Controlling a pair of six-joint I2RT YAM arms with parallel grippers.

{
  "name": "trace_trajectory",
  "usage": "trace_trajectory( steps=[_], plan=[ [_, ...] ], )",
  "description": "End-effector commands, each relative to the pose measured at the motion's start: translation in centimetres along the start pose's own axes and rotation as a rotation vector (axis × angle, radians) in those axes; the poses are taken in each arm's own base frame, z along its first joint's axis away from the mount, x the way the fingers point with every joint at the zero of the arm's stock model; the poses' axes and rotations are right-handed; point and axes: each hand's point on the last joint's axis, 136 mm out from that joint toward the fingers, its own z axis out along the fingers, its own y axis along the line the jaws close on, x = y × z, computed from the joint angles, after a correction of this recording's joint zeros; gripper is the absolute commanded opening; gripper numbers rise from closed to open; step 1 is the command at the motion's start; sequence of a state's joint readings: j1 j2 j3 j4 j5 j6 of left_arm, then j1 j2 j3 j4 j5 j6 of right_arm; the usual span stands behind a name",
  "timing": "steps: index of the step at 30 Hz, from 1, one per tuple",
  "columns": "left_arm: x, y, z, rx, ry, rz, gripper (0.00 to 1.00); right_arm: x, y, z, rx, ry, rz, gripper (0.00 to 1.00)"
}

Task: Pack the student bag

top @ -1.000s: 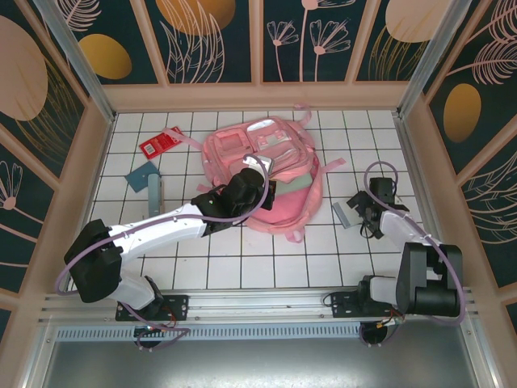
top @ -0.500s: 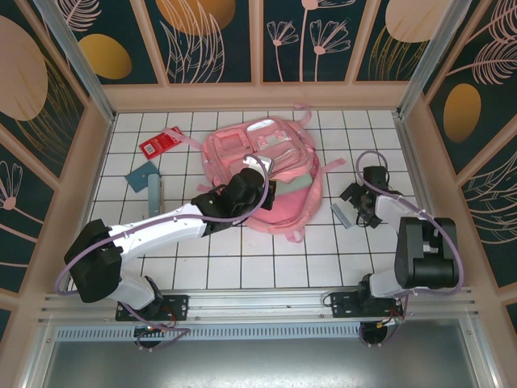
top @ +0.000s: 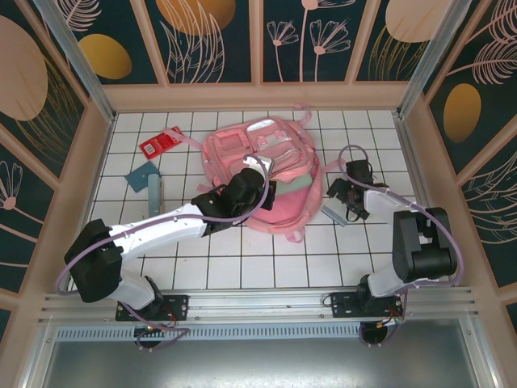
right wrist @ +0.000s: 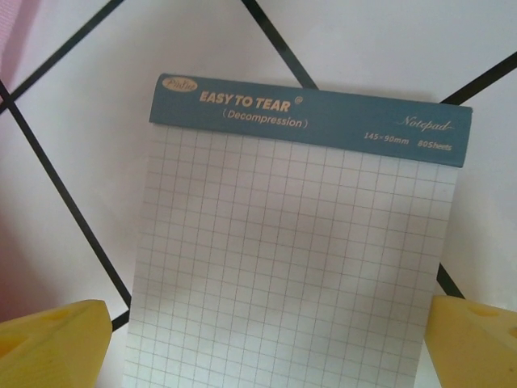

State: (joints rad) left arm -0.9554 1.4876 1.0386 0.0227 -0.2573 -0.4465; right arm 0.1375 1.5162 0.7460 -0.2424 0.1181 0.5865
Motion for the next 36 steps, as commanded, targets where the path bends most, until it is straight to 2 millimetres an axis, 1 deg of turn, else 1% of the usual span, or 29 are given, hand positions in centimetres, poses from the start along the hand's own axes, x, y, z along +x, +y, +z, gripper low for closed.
trace_trajectory(
  steps=[1,11,16,20,23,25,26,31,36],
  plan=[
    [-2.2,-0.8,-0.2,0.031,-0.067,-0.022,0.0,0.5,-0.5,0.5,0.049,0.013,-0.026,0.99],
    [-2.0,-0.8,-0.2,0.034,-0.062,-0.027,0.0,0.3,1.1,1.1,0.063,0.017,-0.031,0.99],
    [-1.9,-0.7,-0.3,0.031,-0.061,-0.025,0.0,-0.4,1.6,0.8,0.062,-0.001,0.007,0.99],
    [-1.9,-0.6,-0.3,0.031,-0.061,-0.025,0.0,-1.0,1.4,0.4,0.089,-0.022,0.031,0.99],
    [-1.9,-0.6,-0.3,0.031,-0.062,-0.027,0.0,-1.4,0.6,0.3,0.134,-0.043,0.063,0.99],
    [-1.8,-0.5,-0.3,0.032,-0.061,-0.028,0.0,-1.6,0.5,0.2,0.135,-0.05,0.095,0.99],
    [-1.8,-0.6,-0.3,0.033,-0.062,-0.028,0.0,-1.7,0.8,0.1,0.123,-0.053,0.111,0.99],
    [-1.8,-0.6,-0.3,0.036,-0.064,-0.029,0.0,-1.1,1.5,0.6,0.103,-0.024,0.158,0.99],
    [-1.7,-0.4,-0.4,0.034,-0.066,-0.03,0.0,-0.9,1.5,1.1,0.132,-0.016,0.16,0.99]
  ],
)
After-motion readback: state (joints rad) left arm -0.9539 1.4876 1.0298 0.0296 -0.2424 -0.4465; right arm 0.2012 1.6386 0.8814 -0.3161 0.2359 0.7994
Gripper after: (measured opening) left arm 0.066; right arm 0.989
